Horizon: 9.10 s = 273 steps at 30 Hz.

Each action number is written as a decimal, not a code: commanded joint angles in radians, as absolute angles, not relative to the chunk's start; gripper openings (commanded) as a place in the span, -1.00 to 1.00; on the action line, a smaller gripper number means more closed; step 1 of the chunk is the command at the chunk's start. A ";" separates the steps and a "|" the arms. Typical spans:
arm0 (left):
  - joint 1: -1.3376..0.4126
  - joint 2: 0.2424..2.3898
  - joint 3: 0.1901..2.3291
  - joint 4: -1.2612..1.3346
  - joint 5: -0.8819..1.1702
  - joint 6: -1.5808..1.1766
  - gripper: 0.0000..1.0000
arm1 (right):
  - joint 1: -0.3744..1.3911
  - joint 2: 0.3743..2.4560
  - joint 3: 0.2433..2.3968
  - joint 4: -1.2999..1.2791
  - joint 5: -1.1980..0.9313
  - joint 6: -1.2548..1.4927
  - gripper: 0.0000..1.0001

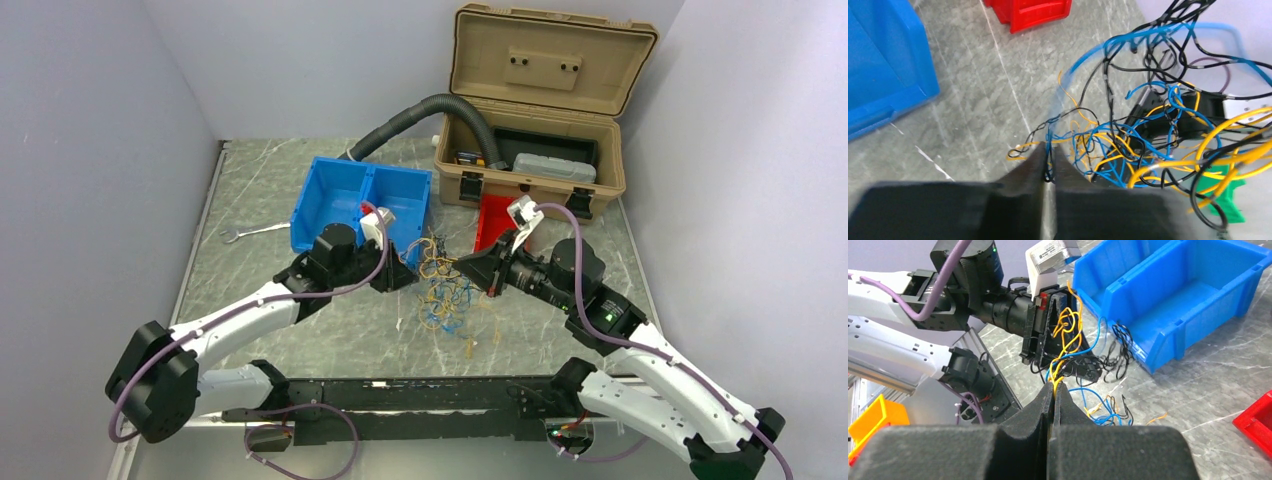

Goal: Untangle the cables

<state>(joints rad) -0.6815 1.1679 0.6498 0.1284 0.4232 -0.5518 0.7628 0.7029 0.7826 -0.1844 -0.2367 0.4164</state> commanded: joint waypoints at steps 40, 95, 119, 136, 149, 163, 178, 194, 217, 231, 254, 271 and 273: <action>-0.354 0.672 0.509 -0.156 0.368 -0.525 -1.00 | 0.758 0.406 0.598 -0.388 0.458 0.447 -1.00; -1.017 1.396 0.868 0.146 0.005 -0.128 -0.01 | 0.758 0.627 1.003 -0.473 0.148 0.494 -1.00; -1.017 1.541 0.955 0.201 0.041 -0.094 -1.00 | 0.757 0.636 0.991 -0.463 0.191 0.522 -1.00; -0.718 1.012 0.698 -0.178 0.086 -0.449 -1.00 | 0.756 0.543 0.803 -0.853 0.946 0.791 -1.00; -0.340 0.792 0.618 -0.288 0.270 -0.521 -1.00 | 0.756 0.523 0.782 -0.765 0.778 0.637 -1.00; -0.377 0.782 0.765 -0.448 0.322 -0.413 -1.00 | 0.756 0.683 0.726 -0.545 0.227 0.499 0.60; -0.455 0.944 1.193 -0.561 0.364 -0.394 -1.00 | 0.752 0.748 0.609 -0.538 0.494 0.715 1.00; -0.726 1.334 1.487 -0.280 0.399 -0.458 -1.00 | 0.496 0.704 0.625 -0.624 0.482 0.767 1.00; -0.815 2.104 1.972 -0.106 0.295 -0.322 -1.00 | 0.492 0.522 0.736 -0.683 0.665 0.683 0.99; -0.843 2.232 2.178 -0.519 0.253 -0.203 -1.00 | 0.492 0.542 0.757 -0.677 0.632 0.672 0.97; -0.844 2.319 2.206 -0.740 0.233 -0.114 -0.73 | 0.490 0.588 0.782 -0.659 0.598 0.679 0.97; -0.829 2.215 2.188 -0.606 0.263 -0.153 0.28 | 0.491 0.577 0.781 -0.686 0.581 0.697 0.98; -0.829 2.155 2.152 -0.629 0.234 -0.151 0.26 | 0.491 0.583 0.780 -0.697 0.567 0.696 0.99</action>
<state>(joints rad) -0.8341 2.3138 2.1853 -0.6399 0.2630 -0.1513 0.4923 0.5751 0.7414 -0.7010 0.5922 0.6918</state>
